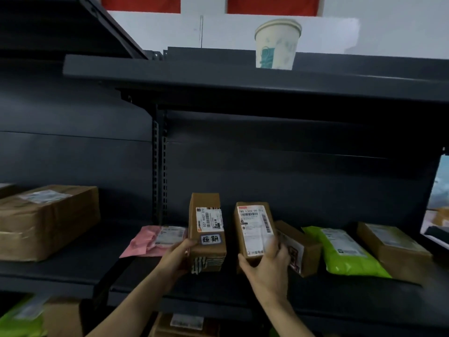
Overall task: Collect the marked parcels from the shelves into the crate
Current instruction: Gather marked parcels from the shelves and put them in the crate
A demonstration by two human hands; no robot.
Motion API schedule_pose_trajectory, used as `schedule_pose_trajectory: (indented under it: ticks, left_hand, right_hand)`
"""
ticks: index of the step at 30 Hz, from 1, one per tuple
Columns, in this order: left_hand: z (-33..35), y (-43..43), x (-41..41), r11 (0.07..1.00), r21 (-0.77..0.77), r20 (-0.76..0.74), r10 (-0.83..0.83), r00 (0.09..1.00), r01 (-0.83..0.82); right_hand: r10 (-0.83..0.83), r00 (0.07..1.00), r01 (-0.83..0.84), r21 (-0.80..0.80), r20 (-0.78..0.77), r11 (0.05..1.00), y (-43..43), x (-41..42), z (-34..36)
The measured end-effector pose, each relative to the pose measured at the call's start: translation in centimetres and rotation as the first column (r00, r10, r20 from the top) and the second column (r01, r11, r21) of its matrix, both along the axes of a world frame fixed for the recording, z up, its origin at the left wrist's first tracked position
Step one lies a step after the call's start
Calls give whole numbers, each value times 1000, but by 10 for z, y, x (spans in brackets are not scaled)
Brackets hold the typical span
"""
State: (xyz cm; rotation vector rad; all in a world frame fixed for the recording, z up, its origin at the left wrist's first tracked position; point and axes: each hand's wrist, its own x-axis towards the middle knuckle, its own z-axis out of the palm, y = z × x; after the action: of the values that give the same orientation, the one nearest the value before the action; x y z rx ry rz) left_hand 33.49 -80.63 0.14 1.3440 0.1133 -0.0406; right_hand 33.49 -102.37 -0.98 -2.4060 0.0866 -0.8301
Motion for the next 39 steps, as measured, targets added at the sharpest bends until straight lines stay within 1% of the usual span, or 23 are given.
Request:
schedule_pose_trajectory:
  ticks: [5,10,15,17,21,23,25,26,28,30,32,34,39]
  left_hand:
    - [2,-5,0,999,35,32,-9,999,8]
    - [3,-4,4,999,42,51,-15,999,13]
    - [-1,0,7,998,64,62,-15,998,11]
    - [-3,2,9,998,62,64,-12,998,8]
    - [-5,4,12,998,65,61,-16,998,12]
    - [-6,3,15,998,62,65,-18,998,14]
    - [-6,0,18,998,57,69,-10,998,6]
    - [-6,-2,20,999,53,69,-2,998,-2]
    - [-5,-6,22,998,54,63,10,998,-13]
    - [-5,-9,23,998,57,55,8,998,-11]
    - [-6,-11,24,999,51,52,9,999,-11]
    - [-7,-13,25,999,41,50,14,999,-16]
    - [-10,-19,30,999,31,24,30,999,-31]
  right_hand:
    - [23,1000,-23,34,3,999,-1,-6,-1]
    - [38,998,-38,9,-46,999,1,-1,10]
    - [11,989,-23,-81,-147,996,9,14,23]
    - [5,987,-25,-119,-163,993,11,19,24]
    - [55,990,-73,-136,-133,988,0,21,22]
    - [17,999,-24,-167,-43,986,-19,24,28]
    - [-83,997,81,-214,1,973,-46,30,39]
    - [-130,991,121,-237,-26,964,-61,34,44]
    - [-189,967,140,-264,-172,954,-88,42,48]
    - [-187,922,98,-261,-339,960,-108,47,45]
    - [-156,887,50,-247,-434,968,-118,50,38]
    - [-121,885,22,-219,-450,975,-121,50,31]
    - [-44,941,24,-62,-336,998,-113,41,22]
